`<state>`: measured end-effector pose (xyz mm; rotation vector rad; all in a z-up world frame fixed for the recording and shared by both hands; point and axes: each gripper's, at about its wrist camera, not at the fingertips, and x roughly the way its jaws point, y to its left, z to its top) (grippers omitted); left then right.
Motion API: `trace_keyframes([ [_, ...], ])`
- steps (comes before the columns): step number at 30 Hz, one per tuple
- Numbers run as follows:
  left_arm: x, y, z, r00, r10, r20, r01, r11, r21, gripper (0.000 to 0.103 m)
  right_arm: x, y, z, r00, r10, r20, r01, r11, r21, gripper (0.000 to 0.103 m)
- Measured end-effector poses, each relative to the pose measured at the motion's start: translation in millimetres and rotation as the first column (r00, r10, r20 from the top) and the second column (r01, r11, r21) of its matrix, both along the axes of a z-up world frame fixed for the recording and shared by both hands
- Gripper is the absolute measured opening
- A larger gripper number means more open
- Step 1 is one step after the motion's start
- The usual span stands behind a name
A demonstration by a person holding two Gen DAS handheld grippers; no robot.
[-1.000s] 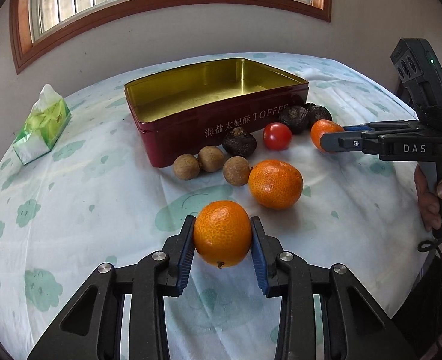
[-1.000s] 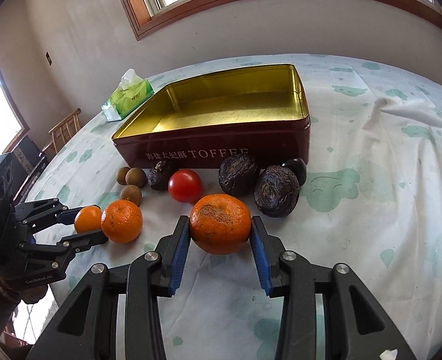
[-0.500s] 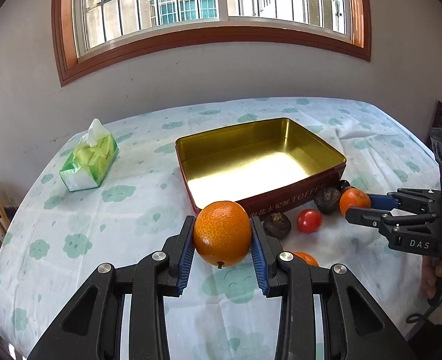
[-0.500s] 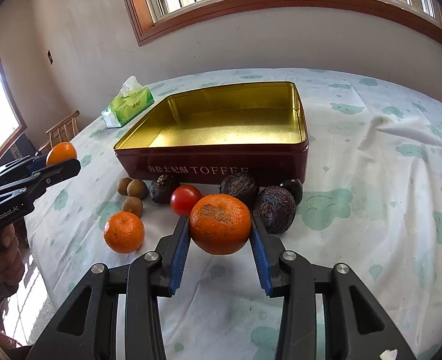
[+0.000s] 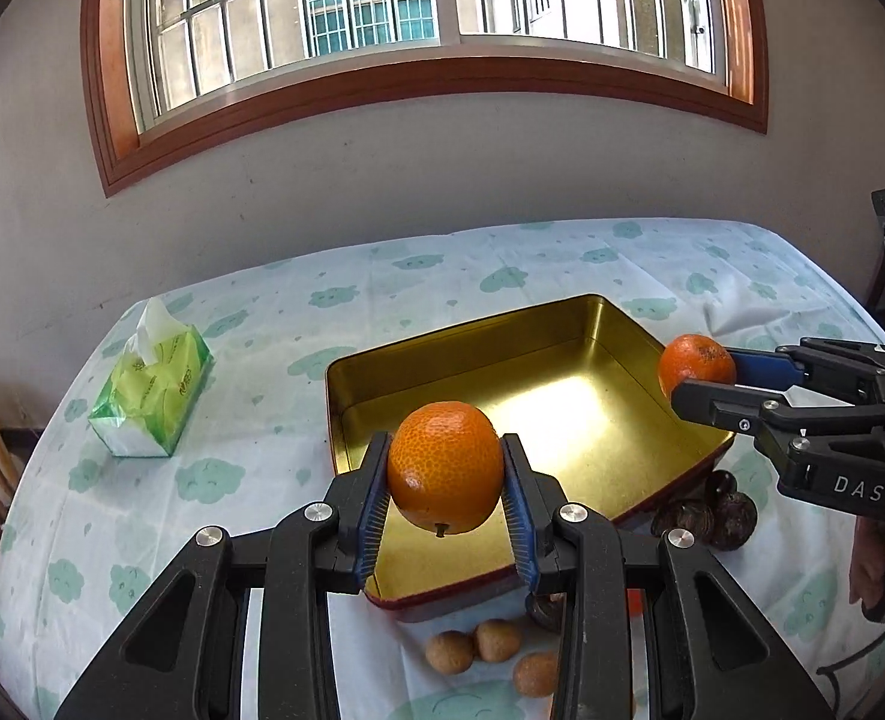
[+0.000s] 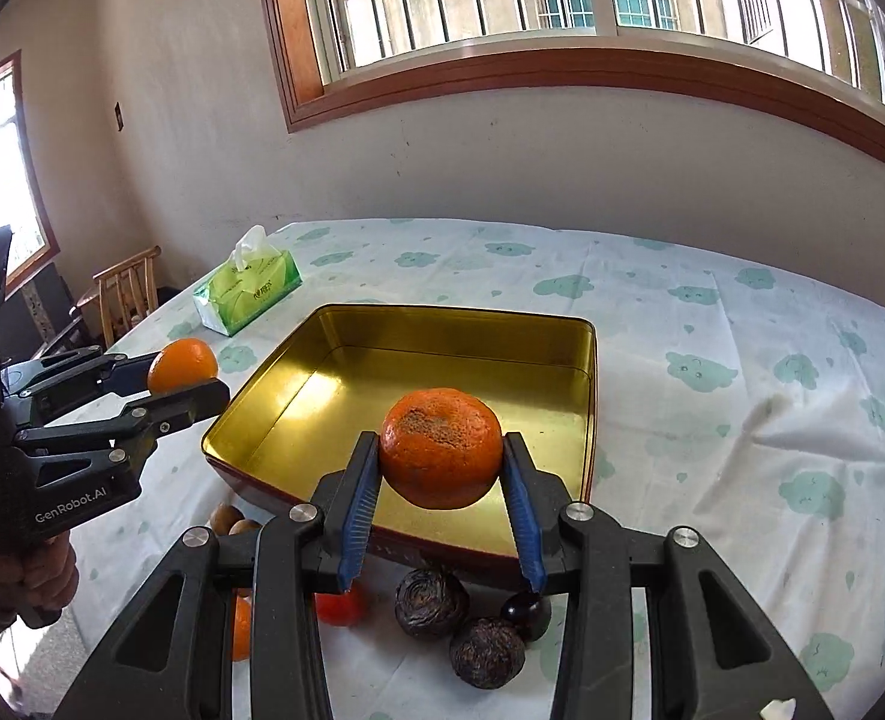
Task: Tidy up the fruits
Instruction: 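Carry both oranges over the tin and open both grippers to drop them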
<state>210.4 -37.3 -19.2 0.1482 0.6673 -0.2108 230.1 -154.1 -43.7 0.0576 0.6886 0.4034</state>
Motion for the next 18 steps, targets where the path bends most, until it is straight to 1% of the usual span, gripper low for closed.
trace_keyframes([
  [4,27.5,-6.8,-4.7,1.000,0.016,-0.024,-0.016,1.000,-0.007,0.036,26.0,4.2,-8.7,0.999,0.006,-0.036,-0.007,1.000,-0.004,0.037],
  [7,42.0,-12.6,-11.5,0.999,0.033,-0.039,-0.033,0.999,0.015,0.036,37.9,9.5,-19.1,0.998,0.004,-0.057,-0.006,1.000,-0.028,0.037],
  [10,48.3,-13.5,-17.5,0.998,0.035,-0.046,-0.034,0.999,0.014,0.037,44.0,10.6,-26.6,0.997,-0.003,-0.071,0.001,1.000,-0.026,0.038],
  [11,48.7,-13.7,-18.7,0.998,0.039,-0.043,-0.038,0.999,0.016,0.039,45.2,10.8,-28.1,0.997,-0.005,-0.073,0.003,1.000,-0.027,0.038],
  [12,49.0,-13.0,-19.1,0.998,0.045,-0.036,-0.044,0.999,0.018,0.042,46.1,11.2,-29.2,0.997,-0.006,-0.075,0.004,1.000,-0.027,0.038],
  [13,48.5,-12.6,-18.7,0.998,0.054,-0.027,-0.053,0.998,0.018,0.050,46.4,11.3,-29.9,0.997,-0.007,-0.076,0.005,1.000,-0.025,0.040],
  [14,47.2,-10.8,-17.4,0.998,0.063,-0.016,-0.062,0.998,0.014,0.062,45.7,11.1,-29.5,0.997,-0.007,-0.071,0.005,1.000,-0.022,0.040],
  [16,42.9,-5.0,-13.0,0.997,0.075,0.013,-0.075,0.997,-0.009,0.073,41.8,9.1,-25.4,0.999,-0.013,-0.047,0.012,1.000,-0.018,0.041],
  [18,38.2,0.5,-8.2,0.996,0.083,0.030,-0.083,0.996,-0.017,0.075,36.1,3.5,-18.4,0.999,-0.027,-0.028,0.026,1.000,-0.004,0.041],
])
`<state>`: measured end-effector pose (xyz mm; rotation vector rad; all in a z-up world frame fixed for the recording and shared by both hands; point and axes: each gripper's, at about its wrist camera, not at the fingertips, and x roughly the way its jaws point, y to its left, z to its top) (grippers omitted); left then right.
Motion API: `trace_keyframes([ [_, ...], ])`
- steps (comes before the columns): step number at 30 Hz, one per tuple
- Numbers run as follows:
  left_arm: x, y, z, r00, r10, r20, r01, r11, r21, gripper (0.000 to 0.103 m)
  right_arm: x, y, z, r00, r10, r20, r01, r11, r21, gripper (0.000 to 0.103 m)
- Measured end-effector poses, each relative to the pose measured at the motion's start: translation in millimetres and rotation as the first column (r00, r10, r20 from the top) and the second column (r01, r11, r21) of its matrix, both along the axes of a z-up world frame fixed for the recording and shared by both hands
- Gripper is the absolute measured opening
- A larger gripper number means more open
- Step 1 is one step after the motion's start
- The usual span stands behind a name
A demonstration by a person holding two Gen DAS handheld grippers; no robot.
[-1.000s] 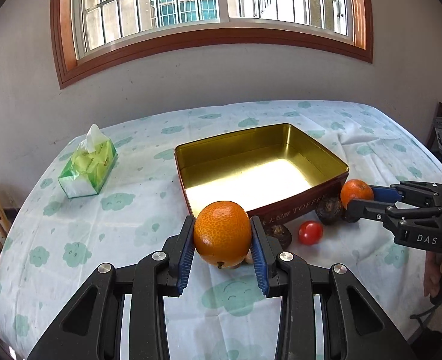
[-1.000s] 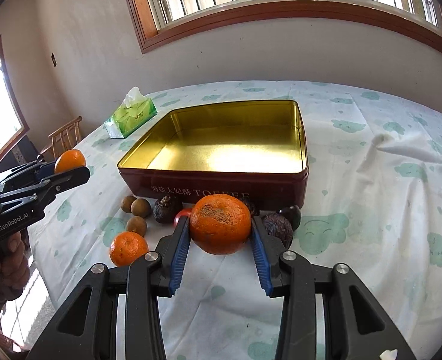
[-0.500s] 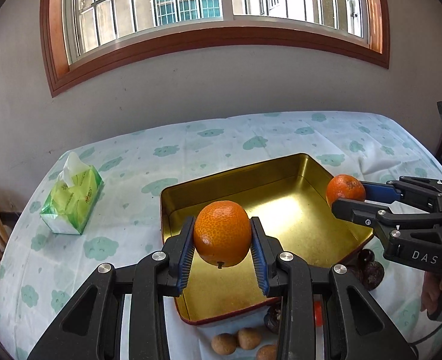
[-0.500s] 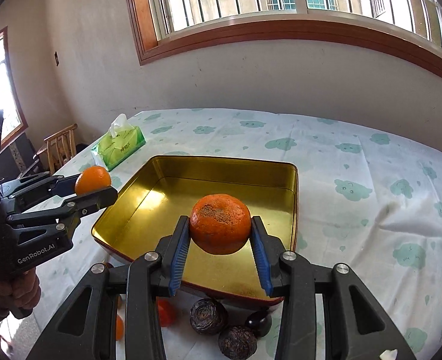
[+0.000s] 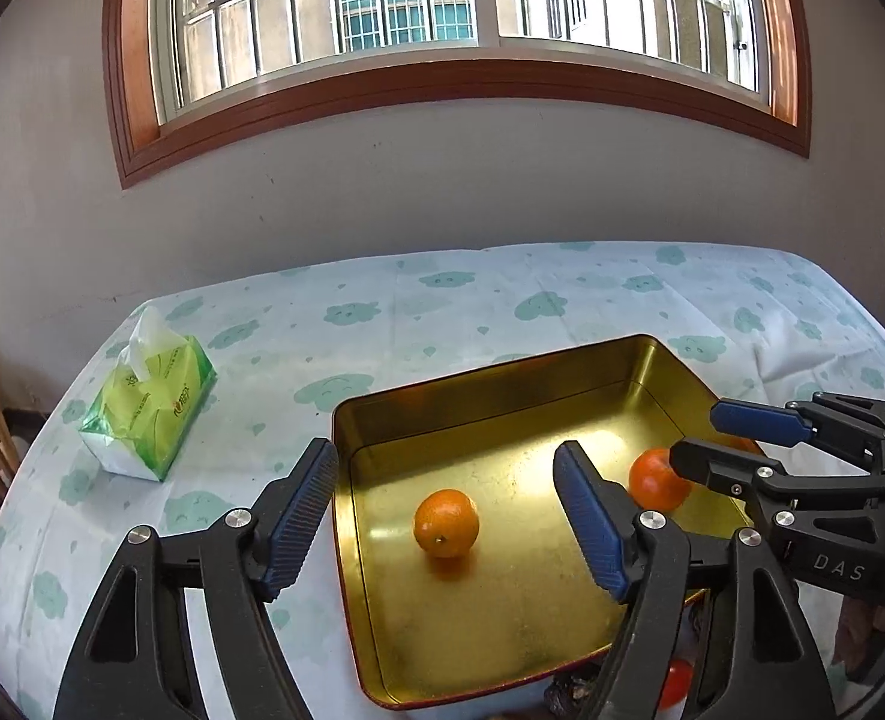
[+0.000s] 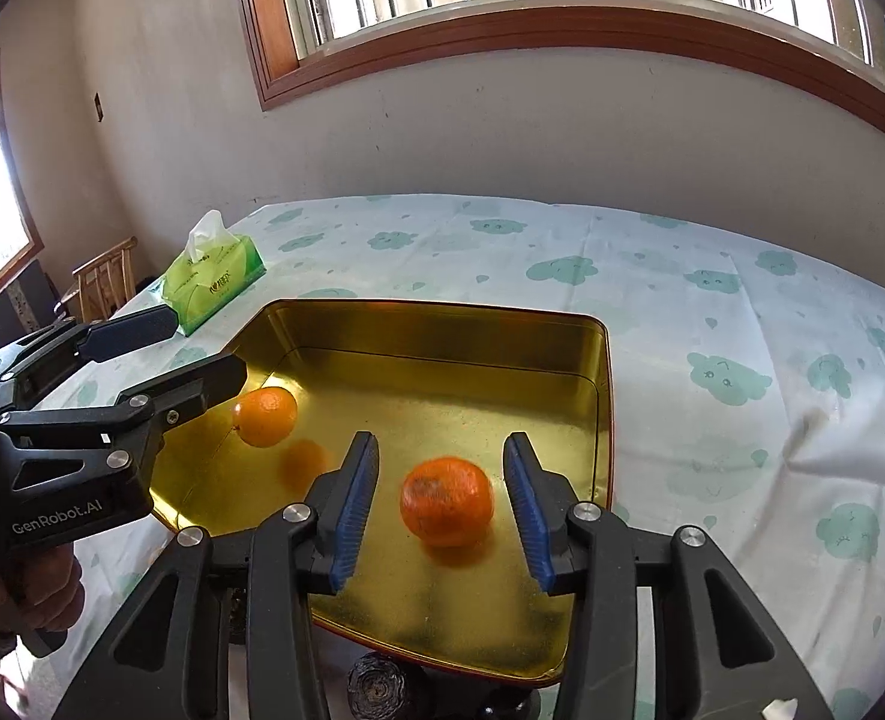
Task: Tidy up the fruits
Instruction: 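Carry both oranges over the tin and open both grippers to drop them, then grasp a dark wrinkled fruit with the right gripper while the left grasps the large orange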
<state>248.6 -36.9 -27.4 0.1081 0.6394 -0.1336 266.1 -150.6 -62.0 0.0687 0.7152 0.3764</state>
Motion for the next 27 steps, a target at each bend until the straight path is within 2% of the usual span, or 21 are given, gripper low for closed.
trace_keyframes([
  [4,-18.1,17.4,9.1,1.000,0.018,0.020,-0.018,0.999,-0.032,0.075,-26.4,-22.4,18.4,0.999,-0.019,0.034,0.018,0.998,0.053,0.042],
  [8,-46.1,36.3,10.2,0.999,0.043,0.030,-0.040,0.996,-0.073,0.079,-69.5,-44.5,19.1,1.000,0.000,0.030,-0.002,0.995,0.095,0.044],
  [9,-54.3,40.7,8.7,0.999,0.041,0.028,-0.038,0.995,-0.088,0.079,-81.3,-47.3,15.3,1.000,0.008,0.027,-0.010,0.996,0.086,0.044],
  [12,-79.6,47.5,0.4,0.999,0.039,0.020,-0.037,0.995,-0.093,0.079,-111.3,-49.5,-2.7,1.000,-0.007,0.007,0.008,1.000,-0.021,0.044],
  [14,-97.5,50.2,-7.7,0.999,0.038,0.010,-0.037,0.994,-0.101,0.079,-119.9,-53.1,-14.8,0.999,-0.003,-0.034,0.003,1.000,-0.019,0.044],
  [17,-125.8,52.2,-19.9,1.000,0.027,-0.011,-0.028,0.993,-0.118,0.079,-119.5,-52.7,-25.9,0.997,0.000,-0.082,-0.001,1.000,-0.009,0.044],
  [21,-158.5,52.1,-27.9,1.000,0.017,-0.024,-0.019,0.993,-0.118,0.079,-106.7,-37.0,-38.6,0.992,0.023,-0.122,-0.030,0.998,-0.063,0.044],
  [25,-177.2,47.8,-32.9,0.999,-0.006,-0.043,0.003,0.996,-0.084,0.079,-86.6,-31.6,-48.6,0.986,0.000,-0.167,-0.010,0.998,-0.059,0.043],
  [27,-181.1,43.9,-34.2,0.999,-0.013,-0.045,0.010,0.998,-0.067,0.079,-79.5,-34.0,-54.3,0.979,0.009,-0.203,-0.006,1.000,0.017,0.027],
])
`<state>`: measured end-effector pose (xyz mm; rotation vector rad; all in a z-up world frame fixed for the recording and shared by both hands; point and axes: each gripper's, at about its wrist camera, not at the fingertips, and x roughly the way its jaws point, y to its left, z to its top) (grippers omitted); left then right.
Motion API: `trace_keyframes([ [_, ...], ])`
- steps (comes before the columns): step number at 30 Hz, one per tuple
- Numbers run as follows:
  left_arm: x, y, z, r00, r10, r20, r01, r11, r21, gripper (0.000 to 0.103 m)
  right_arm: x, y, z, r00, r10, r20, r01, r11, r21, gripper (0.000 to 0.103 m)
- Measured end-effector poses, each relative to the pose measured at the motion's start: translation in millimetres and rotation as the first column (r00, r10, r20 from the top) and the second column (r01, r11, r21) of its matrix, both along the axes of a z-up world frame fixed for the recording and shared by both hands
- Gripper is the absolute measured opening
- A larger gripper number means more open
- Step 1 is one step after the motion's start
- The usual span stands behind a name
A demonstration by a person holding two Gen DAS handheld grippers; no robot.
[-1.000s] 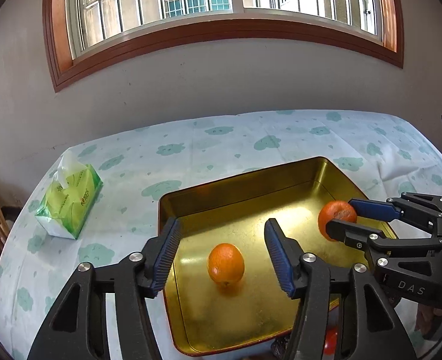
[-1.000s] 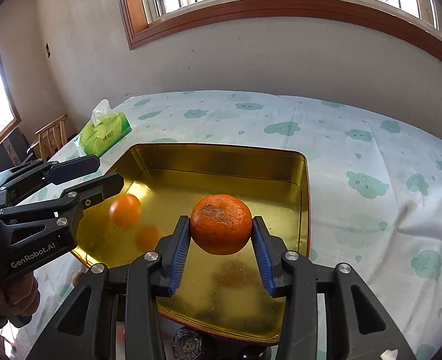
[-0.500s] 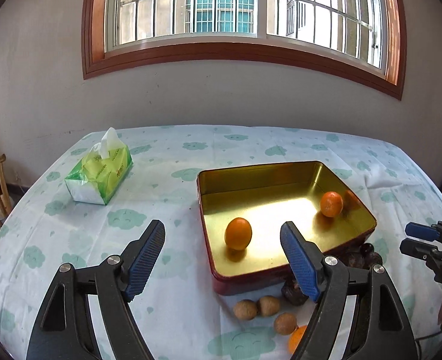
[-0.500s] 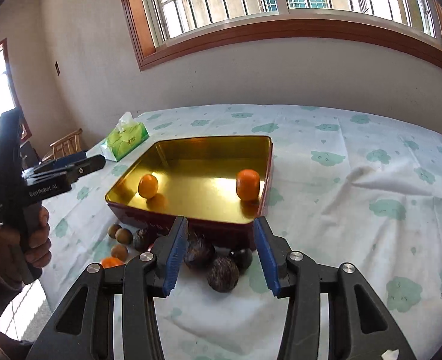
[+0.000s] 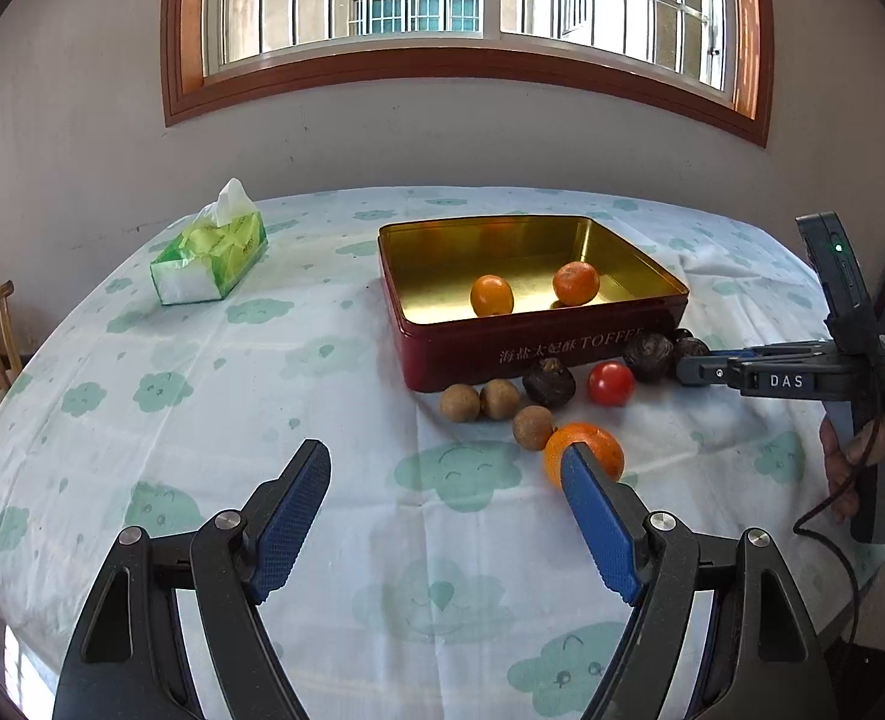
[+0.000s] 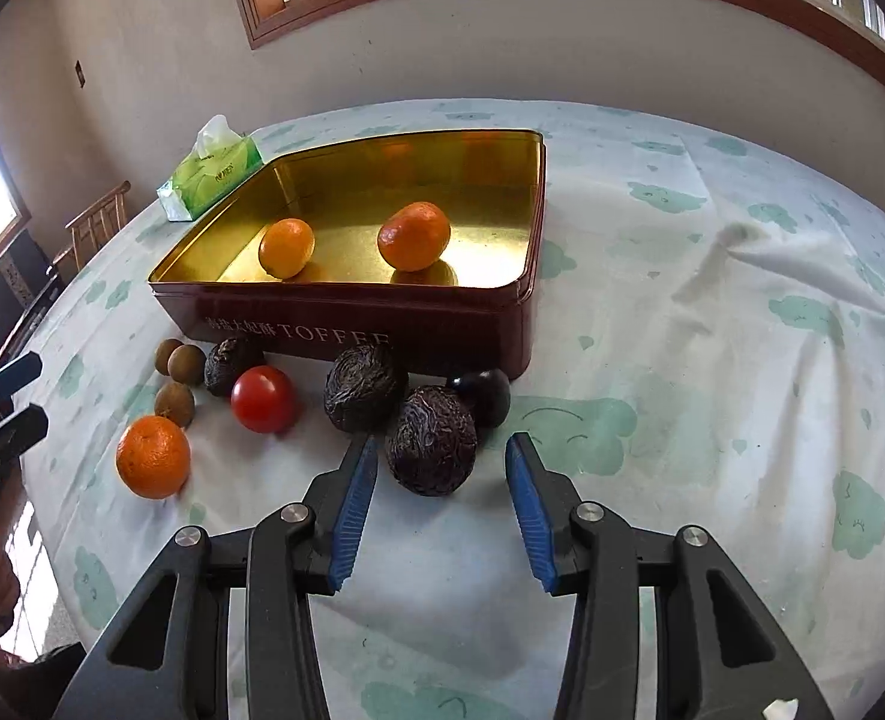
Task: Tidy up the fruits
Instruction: 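Grasp a dark wrinkled fruit with the right gripper while the left grasps the large orange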
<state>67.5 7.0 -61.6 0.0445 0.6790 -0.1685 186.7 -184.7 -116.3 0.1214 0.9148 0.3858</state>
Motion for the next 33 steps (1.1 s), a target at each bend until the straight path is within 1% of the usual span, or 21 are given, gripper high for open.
trace_keyframes([
  [3,0.8,-5.3,0.0,1.000,-0.008,-0.008,0.008,1.000,-0.004,0.079,-7.5,-3.7,-0.1,0.999,-0.020,0.034,0.020,1.000,0.014,0.025],
  [4,2.0,-6.6,0.4,1.000,-0.013,-0.011,0.013,1.000,-0.015,0.079,-13.8,-7.5,2.2,0.998,-0.032,0.052,0.031,0.999,0.024,0.018],
  [5,2.8,-8.3,0.7,1.000,-0.021,-0.014,0.021,0.999,-0.028,0.079,-21.3,-11.8,5.1,0.997,-0.048,0.067,0.047,0.999,0.021,0.018],
  [8,7.4,-18.4,0.5,0.998,-0.058,-0.027,0.057,0.996,-0.065,0.079,-44.3,-24.1,9.8,0.988,-0.104,0.112,0.109,0.993,-0.038,0.018],
  [11,16.6,-38.0,-5.0,0.992,-0.108,-0.058,0.104,0.992,-0.073,0.079,-57.8,-41.6,5.1,0.983,-0.158,0.095,0.160,0.987,-0.014,0.018],
  [14,26.8,-53.9,-15.4,0.988,-0.122,-0.097,0.115,0.991,-0.073,0.079,-63.0,-48.8,5.7,0.979,-0.178,0.100,0.178,0.984,0.012,0.018],
  [16,34.5,-59.6,-22.9,0.987,-0.102,-0.126,0.094,0.994,-0.064,0.079,-61.4,-48.4,5.0,0.980,-0.174,0.096,0.173,0.985,0.016,0.018],
  [18,42.0,-59.8,-29.8,0.984,-0.080,-0.161,0.067,0.994,-0.089,0.079,-60.8,-48.0,4.1,0.982,-0.163,0.093,0.162,0.987,0.022,0.018],
  [19,44.8,-58.7,-33.2,0.982,-0.072,-0.175,0.053,0.992,-0.112,0.078,-60.5,-48.5,3.7,0.983,-0.159,0.092,0.157,0.987,0.028,0.018],
  [21,47.7,-55.9,-37.7,0.981,-0.066,-0.184,0.037,0.986,-0.160,0.067,-60.3,-49.6,2.6,0.984,-0.158,0.089,0.155,0.987,0.041,0.018],
  [23,50.9,-56.1,-44.4,0.975,-0.065,-0.211,0.027,0.984,-0.176,0.042,-59.5,-50.9,1.6,0.984,-0.159,0.081,0.156,0.986,0.052,0.018],
  [26,45.5,-58.6,-46.3,0.983,-0.058,-0.176,0.030,0.987,-0.159,0.041,-57.6,-51.8,-0.3,0.985,-0.161,0.065,0.157,0.986,0.060,0.018],
  [29,39.7,-52.9,-45.8,0.985,-0.058,-0.162,0.025,0.980,-0.196,0.040,-56.6,-52.5,-1.4,0.985,-0.164,0.056,0.160,0.985,0.064,0.018],
  [31,34.1,-46.0,-41.1,0.990,-0.053,-0.134,0.023,0.976,-0.218,0.040,-56.1,-52.8,-1.4,0.985,-0.164,0.055,0.160,0.985,0.064,0.018],
  [33,28.7,-40.8,-33.8,0.995,-0.036,-0.096,0.016,0.980,-0.197,0.040,-55.8,-52.3,-1.2,0.985,-0.163,0.056,0.160,0.985,0.059,0.018],
])
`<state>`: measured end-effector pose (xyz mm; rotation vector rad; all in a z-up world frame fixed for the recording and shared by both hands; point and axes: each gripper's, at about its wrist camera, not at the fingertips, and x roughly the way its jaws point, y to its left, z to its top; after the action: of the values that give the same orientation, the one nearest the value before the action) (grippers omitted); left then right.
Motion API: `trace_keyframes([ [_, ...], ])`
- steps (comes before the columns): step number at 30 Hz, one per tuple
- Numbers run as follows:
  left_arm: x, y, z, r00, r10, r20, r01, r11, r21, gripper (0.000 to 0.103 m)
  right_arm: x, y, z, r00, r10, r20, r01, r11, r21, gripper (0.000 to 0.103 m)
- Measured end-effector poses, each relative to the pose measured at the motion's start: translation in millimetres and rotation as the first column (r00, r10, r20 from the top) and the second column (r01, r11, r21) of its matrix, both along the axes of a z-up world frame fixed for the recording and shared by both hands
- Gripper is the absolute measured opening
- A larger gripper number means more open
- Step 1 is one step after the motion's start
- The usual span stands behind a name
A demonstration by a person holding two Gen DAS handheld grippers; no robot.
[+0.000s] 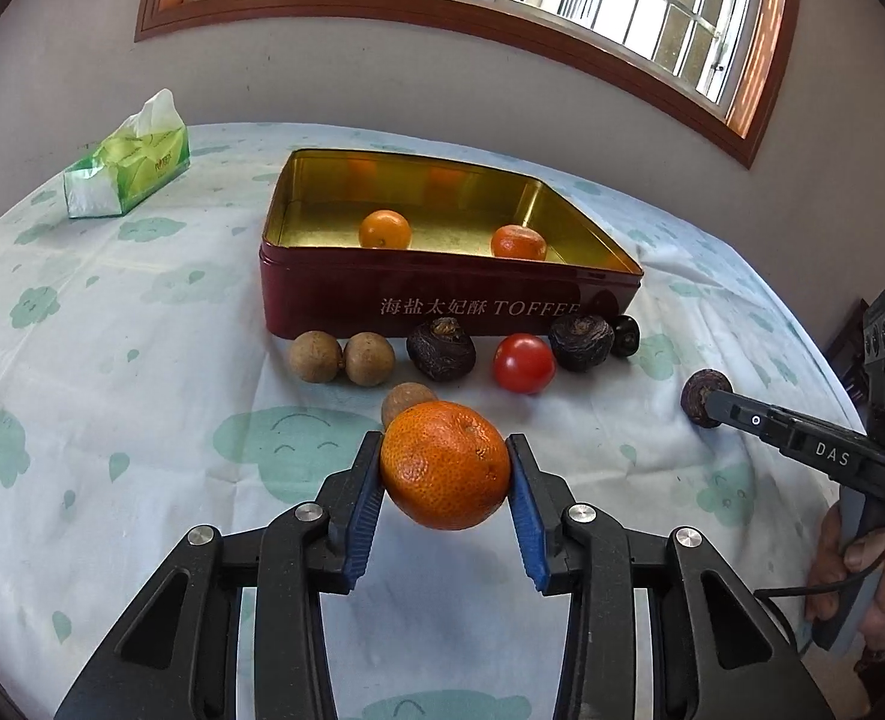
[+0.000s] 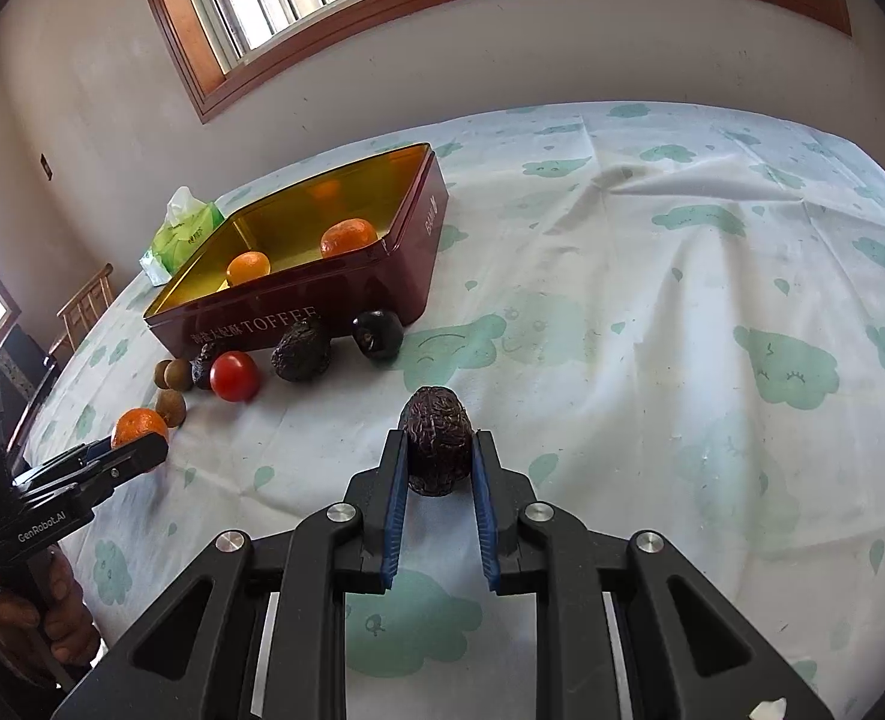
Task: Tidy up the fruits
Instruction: 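Grasp a dark wrinkled fruit with the right gripper while the left grasps the large orange, then carry the large orange and dark wrinkled fruit toward the tin with both grippers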
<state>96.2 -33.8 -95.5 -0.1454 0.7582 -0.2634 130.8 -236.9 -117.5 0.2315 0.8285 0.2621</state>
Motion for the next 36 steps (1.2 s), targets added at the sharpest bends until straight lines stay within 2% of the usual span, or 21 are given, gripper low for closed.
trace_keyframes([
  [6,-2.3,21.0,15.9,0.994,0.057,0.092,-0.062,0.997,0.051,0.041,-0.1,1.8,0.2,1.000,-0.004,0.001,0.004,1.000,-0.019,0.018],
  [14,7.4,46.4,17.7,0.985,0.131,0.112,-0.136,0.990,0.042,0.041,-1.1,5.4,1.4,1.000,-0.011,0.005,0.012,0.999,-0.050,0.018],
  [19,9.9,53.2,16.8,0.980,0.154,0.129,-0.164,0.984,0.073,0.041,-1.2,6.3,1.7,1.000,-0.013,0.006,0.014,0.998,-0.060,0.018],
  [26,14.0,60.3,23.3,0.975,0.171,0.140,-0.182,0.981,0.068,0.041,-1.5,13.9,4.4,1.000,-0.025,0.011,0.026,0.994,-0.110,0.018],
  [29,13.7,58.8,29.2,0.974,0.164,0.157,-0.179,0.980,0.088,0.041,-3.5,19.1,8.2,0.999,-0.033,0.014,0.034,0.998,-0.060,0.018],
  [36,14.9,55.0,39.8,0.971,0.159,0.177,-0.179,0.978,0.104,0.041,-13.7,41.8,24.6,0.998,0.010,0.060,-0.007,0.999,-0.043,0.018],
])
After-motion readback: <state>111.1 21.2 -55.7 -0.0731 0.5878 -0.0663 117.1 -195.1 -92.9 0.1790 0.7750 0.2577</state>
